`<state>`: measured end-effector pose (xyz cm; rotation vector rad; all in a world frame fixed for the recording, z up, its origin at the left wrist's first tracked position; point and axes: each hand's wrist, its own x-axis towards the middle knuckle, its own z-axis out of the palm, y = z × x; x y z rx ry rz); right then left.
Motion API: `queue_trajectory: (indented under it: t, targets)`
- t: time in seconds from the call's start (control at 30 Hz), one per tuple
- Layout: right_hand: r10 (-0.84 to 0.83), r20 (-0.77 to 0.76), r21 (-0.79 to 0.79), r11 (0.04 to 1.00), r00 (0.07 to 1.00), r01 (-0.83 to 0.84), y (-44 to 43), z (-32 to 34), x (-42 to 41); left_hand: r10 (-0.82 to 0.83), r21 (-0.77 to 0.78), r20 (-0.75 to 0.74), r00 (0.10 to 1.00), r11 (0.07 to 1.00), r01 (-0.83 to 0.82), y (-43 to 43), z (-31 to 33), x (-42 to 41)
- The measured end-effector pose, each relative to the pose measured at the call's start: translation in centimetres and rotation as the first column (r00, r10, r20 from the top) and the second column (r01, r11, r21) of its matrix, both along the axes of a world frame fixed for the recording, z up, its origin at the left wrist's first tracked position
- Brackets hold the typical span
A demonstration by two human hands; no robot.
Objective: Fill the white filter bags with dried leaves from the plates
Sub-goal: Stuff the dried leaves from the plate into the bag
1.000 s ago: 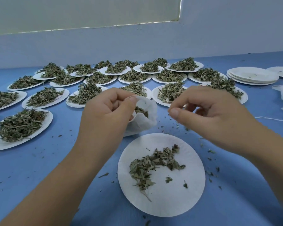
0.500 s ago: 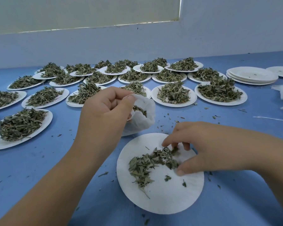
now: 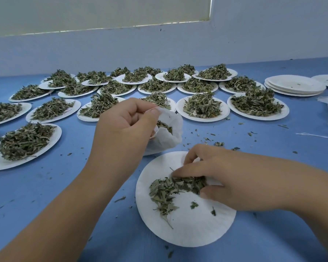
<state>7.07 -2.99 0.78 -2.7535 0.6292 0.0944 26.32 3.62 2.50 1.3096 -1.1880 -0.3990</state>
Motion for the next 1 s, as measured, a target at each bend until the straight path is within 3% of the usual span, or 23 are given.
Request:
queue_trajectory:
  t: [0.6, 1.0]
  targets:
    - [-0.164, -0.061, -0.011, 0.986, 0.985, 0.164, 1.4, 0.9, -0.1, -0.026, 0.006, 0.019, 0.999, 1.000, 0.026, 0.2, 0.1, -0.2]
    - [-0.099, -0.111, -0.068, 0.993, 0.989, 0.092, 2.5, 1.2, 1.4, -0.018, -0.002, 0.035, 0.999, 1.000, 0.018, 0.1, 0.0, -0.2]
